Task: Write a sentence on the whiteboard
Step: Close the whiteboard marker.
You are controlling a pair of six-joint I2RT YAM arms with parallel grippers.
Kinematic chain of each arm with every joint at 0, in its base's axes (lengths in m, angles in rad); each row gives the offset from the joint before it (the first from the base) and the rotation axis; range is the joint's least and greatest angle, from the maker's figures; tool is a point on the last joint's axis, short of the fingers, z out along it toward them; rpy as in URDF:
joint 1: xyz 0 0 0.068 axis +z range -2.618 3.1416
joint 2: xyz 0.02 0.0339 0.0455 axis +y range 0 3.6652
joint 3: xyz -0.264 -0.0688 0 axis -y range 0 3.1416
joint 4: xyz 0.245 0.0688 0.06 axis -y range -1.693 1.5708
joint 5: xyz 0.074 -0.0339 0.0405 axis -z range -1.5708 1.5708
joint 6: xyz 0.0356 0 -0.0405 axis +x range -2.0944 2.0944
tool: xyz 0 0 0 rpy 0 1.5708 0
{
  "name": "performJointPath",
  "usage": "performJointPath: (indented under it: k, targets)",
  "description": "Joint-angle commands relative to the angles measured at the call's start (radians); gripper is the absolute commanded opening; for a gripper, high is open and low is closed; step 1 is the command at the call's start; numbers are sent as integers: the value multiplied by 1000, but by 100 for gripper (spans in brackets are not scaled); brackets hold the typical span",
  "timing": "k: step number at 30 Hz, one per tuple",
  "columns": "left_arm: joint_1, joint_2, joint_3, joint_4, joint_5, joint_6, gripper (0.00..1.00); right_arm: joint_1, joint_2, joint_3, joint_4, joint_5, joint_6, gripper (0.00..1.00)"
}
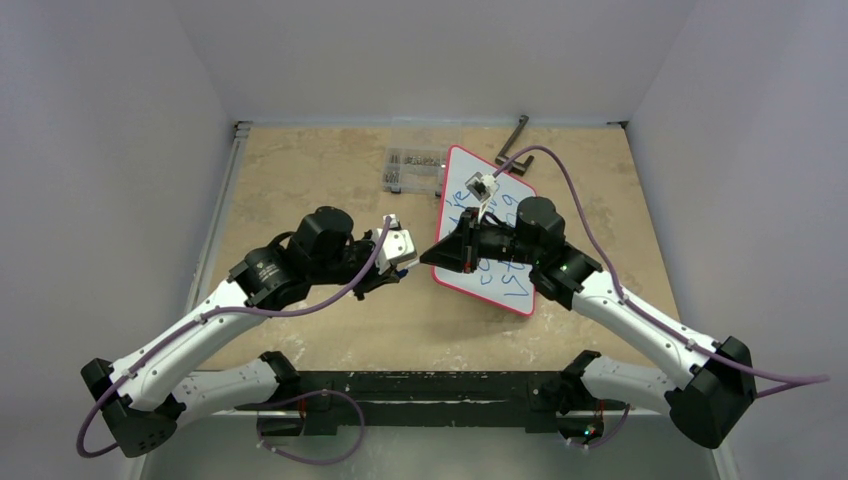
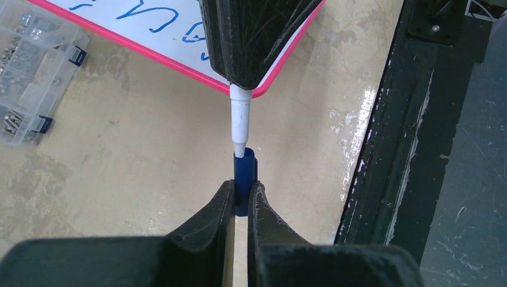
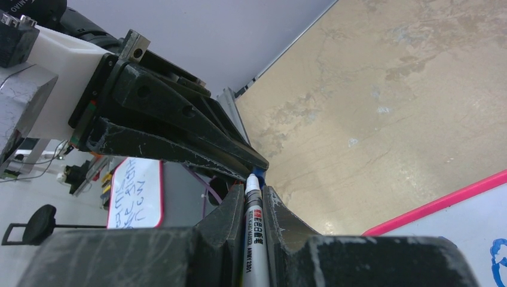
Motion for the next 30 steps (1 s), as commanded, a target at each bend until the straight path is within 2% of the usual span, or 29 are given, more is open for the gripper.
performJointPath:
  k: [1,11,30]
  targets:
    - [0,-4,12,23,-13,-8,0,6,-31,13,-9,20,-24,0]
    - [0,-15,10,27,-11,-13,0,6,-41,14,-35,49,-38,0]
    - [4,30,46,40,15,-34,0,12,0,-4,25,14,-12,0]
